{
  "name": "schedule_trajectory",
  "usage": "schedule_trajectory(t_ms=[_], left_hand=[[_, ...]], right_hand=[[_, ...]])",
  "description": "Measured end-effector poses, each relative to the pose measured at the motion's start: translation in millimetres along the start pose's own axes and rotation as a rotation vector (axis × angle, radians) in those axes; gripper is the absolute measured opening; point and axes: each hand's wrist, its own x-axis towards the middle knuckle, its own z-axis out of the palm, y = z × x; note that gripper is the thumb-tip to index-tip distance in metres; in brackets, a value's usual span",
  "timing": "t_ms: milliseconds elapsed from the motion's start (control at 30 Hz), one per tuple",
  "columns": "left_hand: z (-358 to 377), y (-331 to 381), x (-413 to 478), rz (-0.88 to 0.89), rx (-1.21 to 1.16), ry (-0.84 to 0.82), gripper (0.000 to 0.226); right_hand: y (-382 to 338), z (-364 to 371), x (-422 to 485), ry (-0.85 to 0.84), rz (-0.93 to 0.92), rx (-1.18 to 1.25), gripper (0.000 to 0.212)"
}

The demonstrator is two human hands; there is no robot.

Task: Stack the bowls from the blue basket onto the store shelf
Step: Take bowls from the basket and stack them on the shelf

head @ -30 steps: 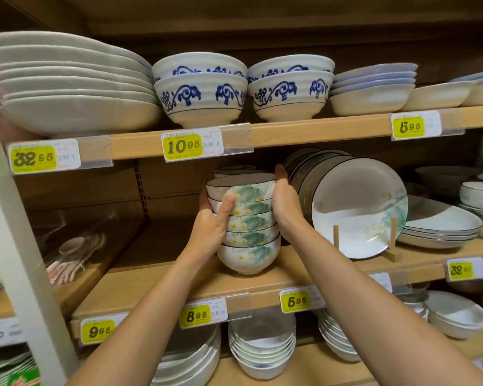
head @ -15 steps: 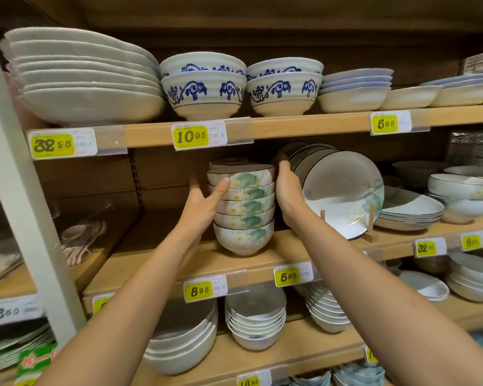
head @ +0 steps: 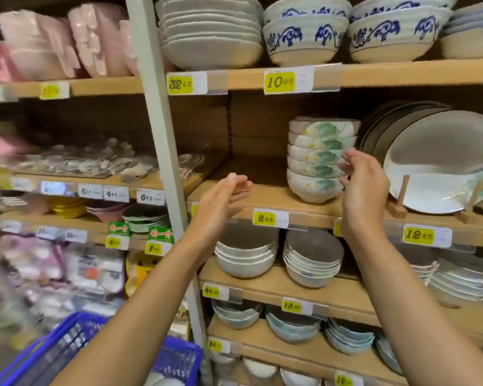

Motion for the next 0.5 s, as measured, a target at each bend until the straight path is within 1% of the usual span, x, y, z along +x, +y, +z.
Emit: schedule_trajectory(t_ms=[33, 133, 233, 367, 433, 500], left_hand=[[-12, -6, -15, -0.021, -0.011, 0.028, 0.038], [-54, -27, -60, -0.137, -0.027, 0.142, 0.041], [-100, -51, -100, -0.239, -0.026, 0.244, 0.042], [-159, -82, -132, -0.362, -0.013, 0.350, 0.042], [-187, -99, -141, -0.423, 0.030, 0.383, 0.037], [-213, -119, -150, -0.491, 0.121, 0.391, 0.026]], right_hand=[[2, 2, -16, -0.031, 0.026, 0.039, 0.022], [26, 11, -71, -0.170, 0.184, 0.089, 0.025], [59, 24, -133, -0.370, 0.364, 0.049, 0.028], [106, 49, -207, -0.523, 0.572, -0.032, 0.025], [135, 69, -241, -0.627, 0.723, -0.083, 0.022], [164, 89, -273, -0.755, 0.931, -0.169, 0.021]])
